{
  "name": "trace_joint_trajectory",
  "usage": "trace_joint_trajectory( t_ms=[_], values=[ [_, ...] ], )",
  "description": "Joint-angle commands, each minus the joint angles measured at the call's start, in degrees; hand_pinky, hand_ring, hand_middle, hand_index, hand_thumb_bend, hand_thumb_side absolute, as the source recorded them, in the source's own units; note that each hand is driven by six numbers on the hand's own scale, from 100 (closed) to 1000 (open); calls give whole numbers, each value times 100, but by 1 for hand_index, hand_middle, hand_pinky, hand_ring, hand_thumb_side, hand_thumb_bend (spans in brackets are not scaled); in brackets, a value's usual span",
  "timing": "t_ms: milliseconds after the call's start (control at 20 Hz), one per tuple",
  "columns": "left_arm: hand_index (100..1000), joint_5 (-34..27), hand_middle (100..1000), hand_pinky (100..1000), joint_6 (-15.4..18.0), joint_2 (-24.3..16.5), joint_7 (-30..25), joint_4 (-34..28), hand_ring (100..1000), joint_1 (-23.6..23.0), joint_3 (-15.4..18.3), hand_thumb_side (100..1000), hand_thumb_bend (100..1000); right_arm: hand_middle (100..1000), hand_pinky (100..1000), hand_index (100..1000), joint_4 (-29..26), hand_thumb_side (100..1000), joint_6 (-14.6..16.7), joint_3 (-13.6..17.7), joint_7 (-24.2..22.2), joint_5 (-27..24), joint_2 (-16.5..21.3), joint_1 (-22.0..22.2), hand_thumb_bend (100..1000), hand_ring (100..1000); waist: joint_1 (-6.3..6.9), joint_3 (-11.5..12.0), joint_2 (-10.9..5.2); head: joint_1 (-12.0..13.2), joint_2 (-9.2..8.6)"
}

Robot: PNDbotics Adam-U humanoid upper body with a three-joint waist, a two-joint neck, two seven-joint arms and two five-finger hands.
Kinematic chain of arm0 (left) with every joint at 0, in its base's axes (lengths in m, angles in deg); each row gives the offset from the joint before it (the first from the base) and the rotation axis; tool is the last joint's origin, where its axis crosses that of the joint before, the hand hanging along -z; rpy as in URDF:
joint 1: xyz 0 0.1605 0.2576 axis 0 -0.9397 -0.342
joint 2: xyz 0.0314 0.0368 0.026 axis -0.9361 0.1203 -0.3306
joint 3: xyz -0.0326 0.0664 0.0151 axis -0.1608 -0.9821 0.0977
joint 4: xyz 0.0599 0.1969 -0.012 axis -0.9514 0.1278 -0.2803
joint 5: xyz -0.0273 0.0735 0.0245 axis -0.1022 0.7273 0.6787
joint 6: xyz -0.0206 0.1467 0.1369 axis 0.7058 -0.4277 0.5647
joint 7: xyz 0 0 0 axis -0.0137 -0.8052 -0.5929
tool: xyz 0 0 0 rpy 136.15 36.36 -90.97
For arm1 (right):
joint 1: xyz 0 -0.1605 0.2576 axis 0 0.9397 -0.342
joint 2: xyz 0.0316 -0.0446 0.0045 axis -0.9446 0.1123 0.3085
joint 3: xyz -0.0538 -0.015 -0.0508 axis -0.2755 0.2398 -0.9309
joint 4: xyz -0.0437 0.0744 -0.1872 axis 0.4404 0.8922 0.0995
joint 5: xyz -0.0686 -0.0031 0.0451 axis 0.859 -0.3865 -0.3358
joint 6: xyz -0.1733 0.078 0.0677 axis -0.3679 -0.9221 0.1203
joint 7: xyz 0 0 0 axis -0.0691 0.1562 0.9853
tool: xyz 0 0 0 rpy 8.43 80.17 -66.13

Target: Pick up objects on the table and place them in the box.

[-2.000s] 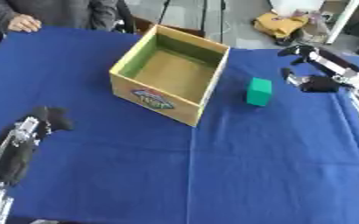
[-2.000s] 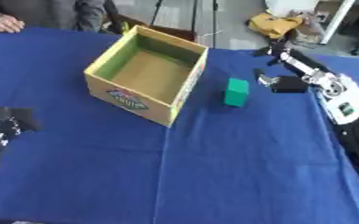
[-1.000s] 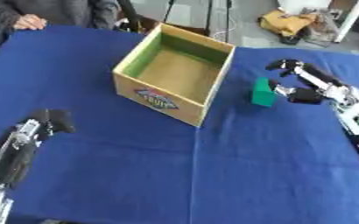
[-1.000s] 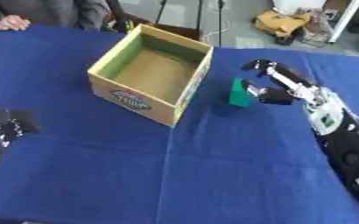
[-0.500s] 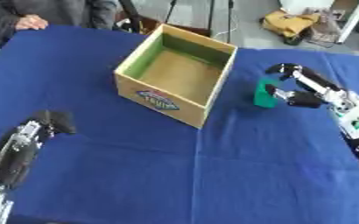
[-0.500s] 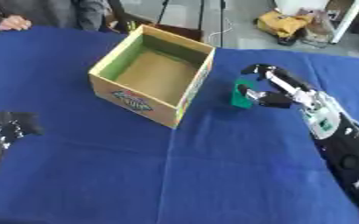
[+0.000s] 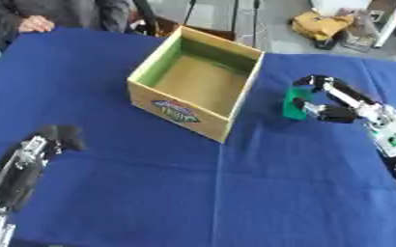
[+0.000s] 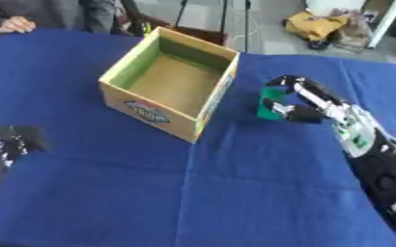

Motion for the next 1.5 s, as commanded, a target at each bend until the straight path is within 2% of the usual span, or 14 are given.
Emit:
trace_joint_trajectory(
  t_ms=[50,350,1000,1100,1500],
  values=[
    [764,-4,572,861,14,-129,-30,-72,652,67,-16,969,371,841,798,907,2,842,7,74,-40,49,190,-74,342,936,19,10,-71,19,-78],
    [764,-2,573,861,15,-131,-38,-72,652,68,-18,971,371,835,793,912,31,791,24,82,-120,108,210,-54,377,933,10,18,-60,33,-83],
    [764,-4,574,862,16,-130,-45,-77,653,69,-17,972,369,838,794,930,17,737,29,91,-161,103,219,-42,339,937,10,22,-56,47,-82],
    [764,-4,574,862,16,-129,-45,-77,654,69,-16,972,368,890,798,960,6,723,28,100,-144,75,218,-46,329,941,10,23,-58,50,-83],
    [764,-1,574,862,18,-130,-46,-79,655,74,-13,973,366,912,799,979,-18,708,6,109,-81,10,228,-52,314,943,11,26,-54,61,-82]
  ],
)
